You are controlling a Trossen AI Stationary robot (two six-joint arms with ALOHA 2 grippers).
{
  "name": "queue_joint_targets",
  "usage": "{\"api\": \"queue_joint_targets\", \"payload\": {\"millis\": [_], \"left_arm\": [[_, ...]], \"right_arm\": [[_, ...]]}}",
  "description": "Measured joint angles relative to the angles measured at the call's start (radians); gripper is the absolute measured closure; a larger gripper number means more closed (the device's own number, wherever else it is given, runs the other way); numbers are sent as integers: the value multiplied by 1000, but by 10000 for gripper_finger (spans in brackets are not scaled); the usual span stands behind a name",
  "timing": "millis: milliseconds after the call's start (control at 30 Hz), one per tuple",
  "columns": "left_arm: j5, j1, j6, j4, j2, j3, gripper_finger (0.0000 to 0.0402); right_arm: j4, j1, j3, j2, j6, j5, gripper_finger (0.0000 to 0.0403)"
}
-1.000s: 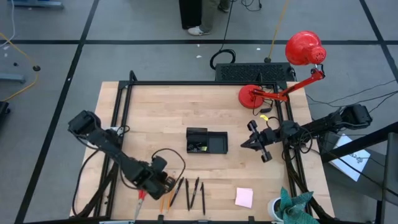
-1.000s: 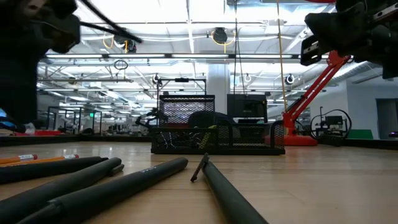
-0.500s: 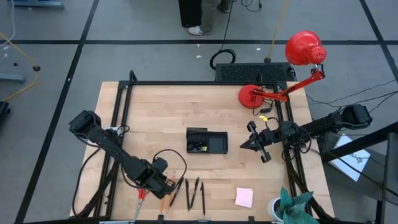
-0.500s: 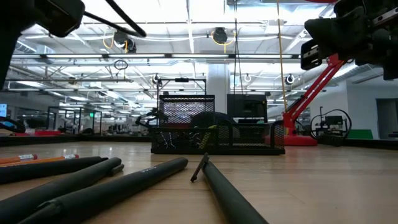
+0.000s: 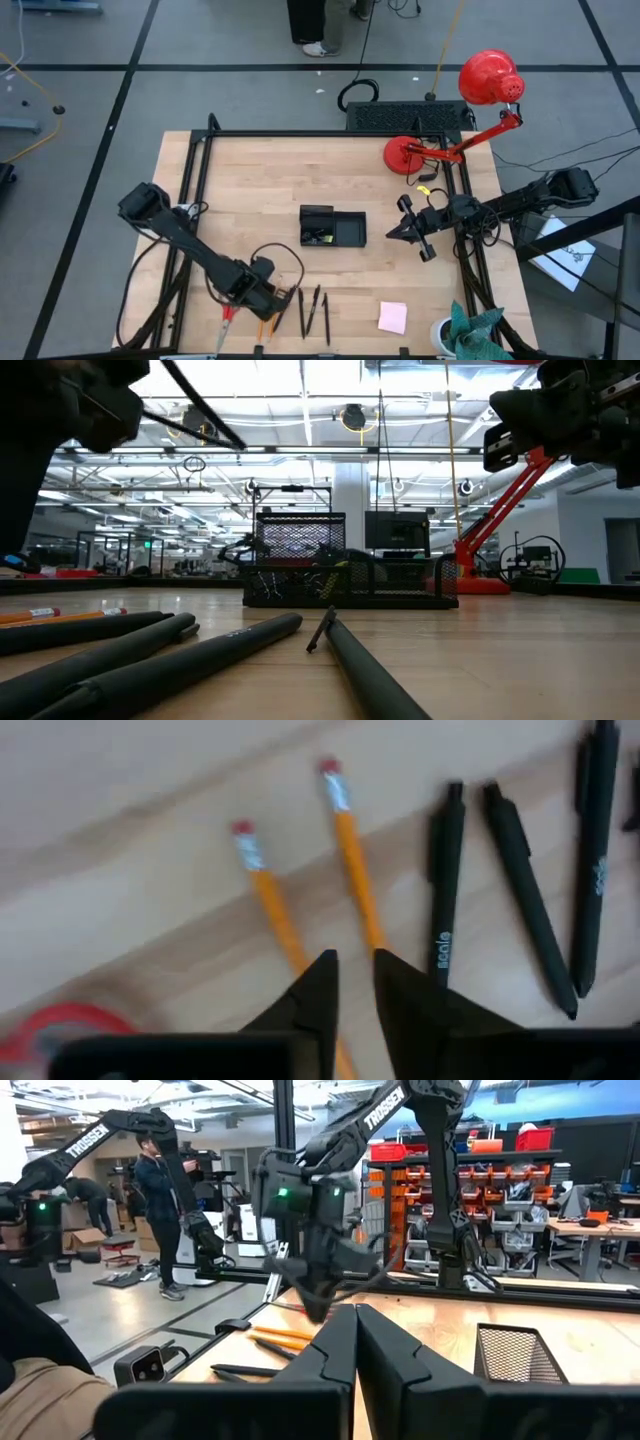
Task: Pick and place office supplies into organizer
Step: Put the left yellow pencil into the desk organizer
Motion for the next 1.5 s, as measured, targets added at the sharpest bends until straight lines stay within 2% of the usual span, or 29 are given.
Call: {"api": "queue_joint_targets", "payload": {"millis": [167, 300, 467, 833, 1167, 1267, 1500], "left_arm": [[70, 12, 18, 12, 42, 0, 250], [63, 23, 16, -22, 29, 0, 193], [64, 36, 9, -74, 26, 0, 162], [91, 85, 37, -82, 111, 5, 160], [120, 80, 70, -88, 158, 7, 165], [118, 77, 96, -93, 160, 6, 189], [112, 72, 120, -104, 160, 3, 274]], "right_arm": [[1, 0, 0, 0, 9, 0, 401], [4, 0, 0, 0, 12, 0, 402], [9, 0, 0, 0, 16, 1, 401], [-9, 0, 0, -1, 11, 1, 399], [-8, 0, 0, -4, 9, 1, 399], [-7, 0, 0, -4, 9, 1, 399], [-7, 0, 0, -4, 25, 1, 399]]}}
